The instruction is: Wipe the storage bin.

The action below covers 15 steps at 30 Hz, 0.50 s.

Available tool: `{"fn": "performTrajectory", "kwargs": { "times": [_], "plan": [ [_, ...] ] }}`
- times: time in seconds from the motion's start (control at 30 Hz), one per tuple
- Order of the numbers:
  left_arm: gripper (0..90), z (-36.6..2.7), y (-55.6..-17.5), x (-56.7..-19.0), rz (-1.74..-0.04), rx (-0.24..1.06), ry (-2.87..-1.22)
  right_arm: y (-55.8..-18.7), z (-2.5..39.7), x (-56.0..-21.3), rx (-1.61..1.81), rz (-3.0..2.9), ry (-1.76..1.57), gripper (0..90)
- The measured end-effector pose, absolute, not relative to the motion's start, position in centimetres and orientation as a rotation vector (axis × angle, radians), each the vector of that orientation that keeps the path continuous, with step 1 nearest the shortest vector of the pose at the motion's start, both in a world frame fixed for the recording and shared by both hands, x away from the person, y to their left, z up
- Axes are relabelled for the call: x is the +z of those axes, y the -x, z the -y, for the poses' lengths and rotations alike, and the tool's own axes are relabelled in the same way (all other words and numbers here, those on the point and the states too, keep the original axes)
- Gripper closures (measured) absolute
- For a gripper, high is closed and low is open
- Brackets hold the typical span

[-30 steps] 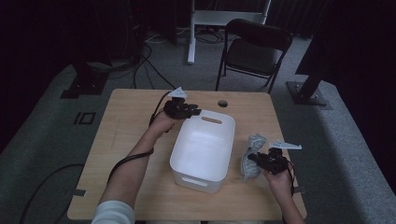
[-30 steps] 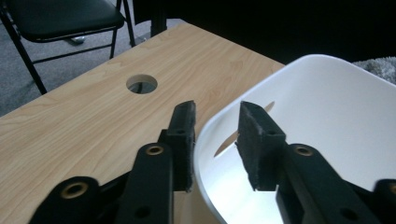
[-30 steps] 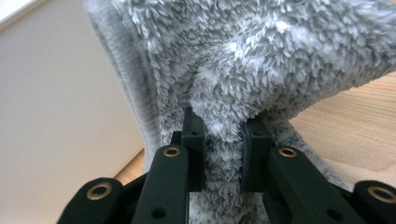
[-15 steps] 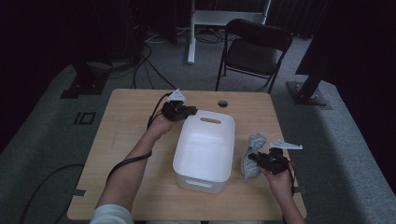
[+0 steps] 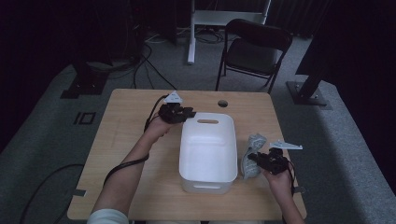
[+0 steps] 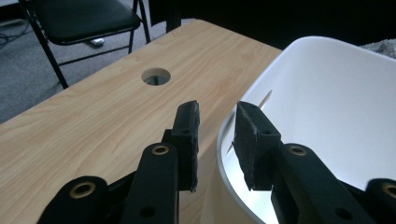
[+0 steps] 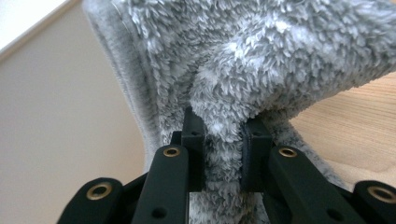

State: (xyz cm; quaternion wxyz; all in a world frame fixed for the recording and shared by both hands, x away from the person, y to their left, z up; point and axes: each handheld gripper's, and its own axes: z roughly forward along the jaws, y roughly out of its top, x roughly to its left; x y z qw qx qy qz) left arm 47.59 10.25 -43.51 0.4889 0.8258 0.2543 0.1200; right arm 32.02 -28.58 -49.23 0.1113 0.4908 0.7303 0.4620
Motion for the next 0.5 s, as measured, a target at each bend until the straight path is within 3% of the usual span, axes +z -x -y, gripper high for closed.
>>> {"fn": "performTrajectory", "kwargs": {
  "times": [0.5],
  "plan": [
    [78.9,-10.5,-47.15,-43.47,-0.616,0.29,-2.025,-31.95,28.82,-49.16,1.363,-2.136,-1.445,76.1]
  ]
}}
